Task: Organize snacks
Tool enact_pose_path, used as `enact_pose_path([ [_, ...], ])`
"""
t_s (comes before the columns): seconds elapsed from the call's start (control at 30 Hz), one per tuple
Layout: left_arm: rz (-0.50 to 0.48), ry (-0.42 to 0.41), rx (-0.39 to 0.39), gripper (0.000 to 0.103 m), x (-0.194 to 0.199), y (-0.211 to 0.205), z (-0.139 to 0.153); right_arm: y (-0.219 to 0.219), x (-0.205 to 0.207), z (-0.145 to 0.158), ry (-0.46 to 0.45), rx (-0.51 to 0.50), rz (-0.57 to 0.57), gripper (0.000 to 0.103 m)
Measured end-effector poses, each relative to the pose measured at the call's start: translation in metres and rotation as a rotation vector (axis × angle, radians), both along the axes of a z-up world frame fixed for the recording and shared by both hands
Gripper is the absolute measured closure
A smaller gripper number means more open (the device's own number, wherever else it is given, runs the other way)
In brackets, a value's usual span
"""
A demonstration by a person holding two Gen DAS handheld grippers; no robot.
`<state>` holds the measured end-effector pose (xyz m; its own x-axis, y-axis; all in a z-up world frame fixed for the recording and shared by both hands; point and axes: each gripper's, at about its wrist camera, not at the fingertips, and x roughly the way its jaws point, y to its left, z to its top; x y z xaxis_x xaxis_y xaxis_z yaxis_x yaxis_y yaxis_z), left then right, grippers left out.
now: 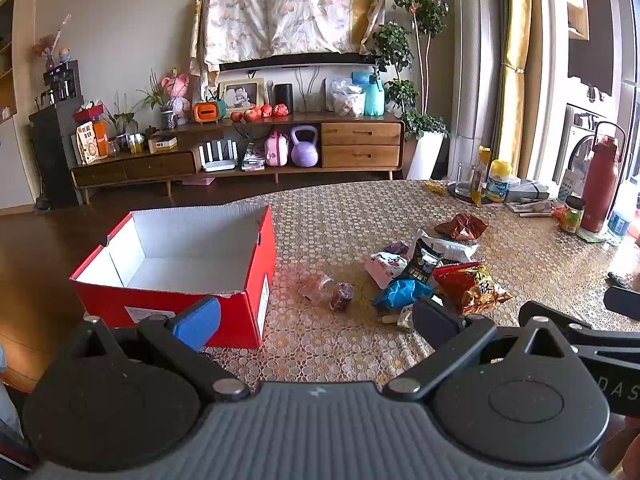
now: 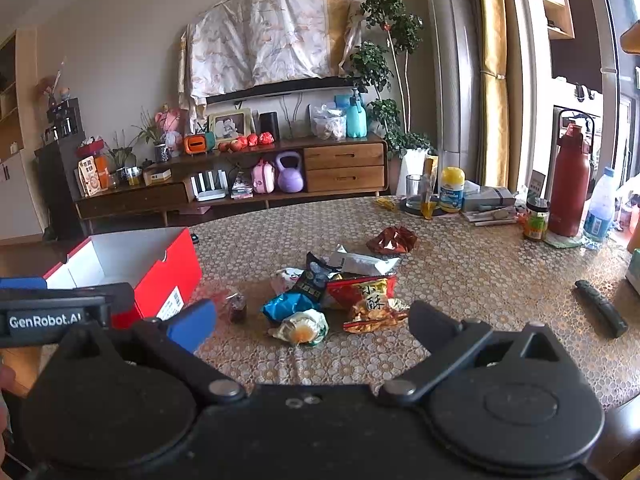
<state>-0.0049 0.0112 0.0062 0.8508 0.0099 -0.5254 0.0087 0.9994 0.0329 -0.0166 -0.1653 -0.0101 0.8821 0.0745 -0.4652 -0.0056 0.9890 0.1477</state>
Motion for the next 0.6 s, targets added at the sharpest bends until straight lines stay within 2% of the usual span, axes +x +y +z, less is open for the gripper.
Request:
enact_pose_path([
  [0.6, -0.002, -0.012, -0.004, 0.000, -0.0015, 0.0003, 0.0060, 0.0022, -0.0011, 0.0028, -0.008, -0.003, 0.001, 0.000],
])
